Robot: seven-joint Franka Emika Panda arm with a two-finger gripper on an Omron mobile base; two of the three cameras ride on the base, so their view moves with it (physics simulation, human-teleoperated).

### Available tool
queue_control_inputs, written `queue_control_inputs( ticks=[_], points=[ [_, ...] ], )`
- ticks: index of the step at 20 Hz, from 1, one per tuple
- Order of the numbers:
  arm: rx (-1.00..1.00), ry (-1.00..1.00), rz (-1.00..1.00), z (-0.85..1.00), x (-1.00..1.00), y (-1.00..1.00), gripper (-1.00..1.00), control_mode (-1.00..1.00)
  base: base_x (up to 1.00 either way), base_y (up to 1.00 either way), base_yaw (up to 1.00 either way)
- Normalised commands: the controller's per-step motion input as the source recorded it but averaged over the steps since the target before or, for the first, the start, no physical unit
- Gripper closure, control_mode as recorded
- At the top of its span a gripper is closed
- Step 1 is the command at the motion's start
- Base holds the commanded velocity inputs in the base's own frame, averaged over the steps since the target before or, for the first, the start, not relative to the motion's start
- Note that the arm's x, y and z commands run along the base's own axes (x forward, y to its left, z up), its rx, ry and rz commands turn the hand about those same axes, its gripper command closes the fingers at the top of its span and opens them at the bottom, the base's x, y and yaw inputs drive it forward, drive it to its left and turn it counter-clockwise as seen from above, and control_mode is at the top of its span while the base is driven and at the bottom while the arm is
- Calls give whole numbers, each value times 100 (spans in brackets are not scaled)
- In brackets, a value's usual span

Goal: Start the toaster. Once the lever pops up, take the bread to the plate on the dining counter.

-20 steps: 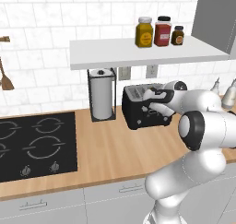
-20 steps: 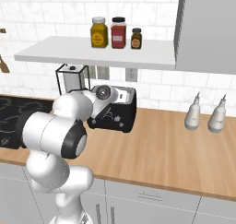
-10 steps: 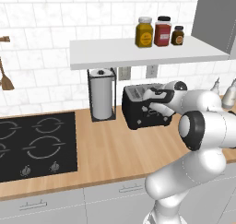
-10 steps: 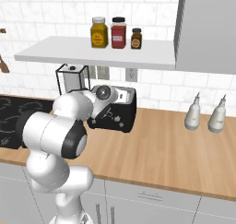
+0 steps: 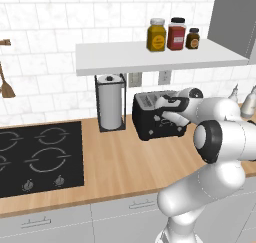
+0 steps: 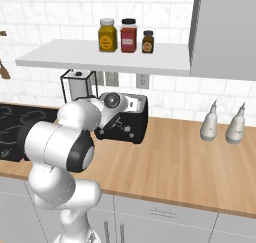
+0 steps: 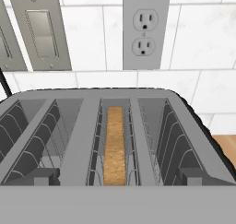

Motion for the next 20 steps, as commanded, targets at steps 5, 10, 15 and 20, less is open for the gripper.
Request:
queue_control_inputs(
  ticks=[5, 10, 15, 20],
  points=[
    [0, 0, 0, 0, 0, 0, -100, -100, 0, 0, 0],
    [0, 0, 0, 0, 0, 0, -100, -100, 0, 0, 0],
    [0, 0, 0, 0, 0, 0, -100, -100, 0, 0, 0],
    [0, 0, 0, 0, 0, 0, -100, -100, 0, 0, 0]
  ],
)
